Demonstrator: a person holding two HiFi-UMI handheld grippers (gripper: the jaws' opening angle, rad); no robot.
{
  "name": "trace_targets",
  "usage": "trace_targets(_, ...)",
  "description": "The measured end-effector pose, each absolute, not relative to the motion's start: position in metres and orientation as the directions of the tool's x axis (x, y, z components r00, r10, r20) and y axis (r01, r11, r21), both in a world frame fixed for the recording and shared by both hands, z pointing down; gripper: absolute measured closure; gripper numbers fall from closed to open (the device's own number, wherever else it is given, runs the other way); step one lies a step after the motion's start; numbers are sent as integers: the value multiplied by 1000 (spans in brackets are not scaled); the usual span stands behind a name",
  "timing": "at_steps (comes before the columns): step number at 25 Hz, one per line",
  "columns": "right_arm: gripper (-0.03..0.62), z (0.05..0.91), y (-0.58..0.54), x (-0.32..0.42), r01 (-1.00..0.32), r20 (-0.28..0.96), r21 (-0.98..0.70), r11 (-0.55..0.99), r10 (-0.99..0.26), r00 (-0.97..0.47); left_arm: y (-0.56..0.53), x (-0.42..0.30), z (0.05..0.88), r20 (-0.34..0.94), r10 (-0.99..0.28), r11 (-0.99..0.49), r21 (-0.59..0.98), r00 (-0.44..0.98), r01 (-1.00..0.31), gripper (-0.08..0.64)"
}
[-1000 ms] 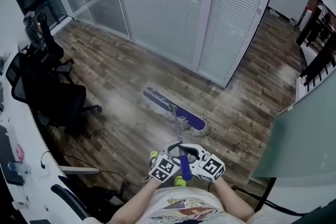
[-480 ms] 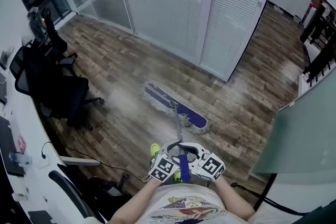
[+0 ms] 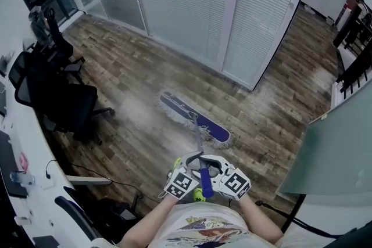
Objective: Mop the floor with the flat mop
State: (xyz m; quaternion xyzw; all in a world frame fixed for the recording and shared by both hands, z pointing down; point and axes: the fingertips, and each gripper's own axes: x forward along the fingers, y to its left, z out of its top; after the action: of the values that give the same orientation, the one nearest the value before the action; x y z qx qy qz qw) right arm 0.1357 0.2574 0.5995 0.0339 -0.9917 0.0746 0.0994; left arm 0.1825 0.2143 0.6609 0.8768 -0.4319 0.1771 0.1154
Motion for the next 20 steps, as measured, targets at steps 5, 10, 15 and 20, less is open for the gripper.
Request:
trace_targets(5,405,603,234,114,-59,235,-119,991,-30,-972,190,164,665,429,-684,-636,45,590,-770,391)
trace_targets(10,405,608,191,89,-96,258,-109,989,-65,-964,148,140,669,426,-670,-658,38,607,-752,390)
trace_targets(15,405,599,134,55,-135,266,-123,983,-99,-959,95,107,660,434,-637,-687,57,637,-725,388)
trace_targets(20,405,591,95,27,-175,273,-127,976,-136,-952,59,79,649,435,-608,-714,67,664,-697,387)
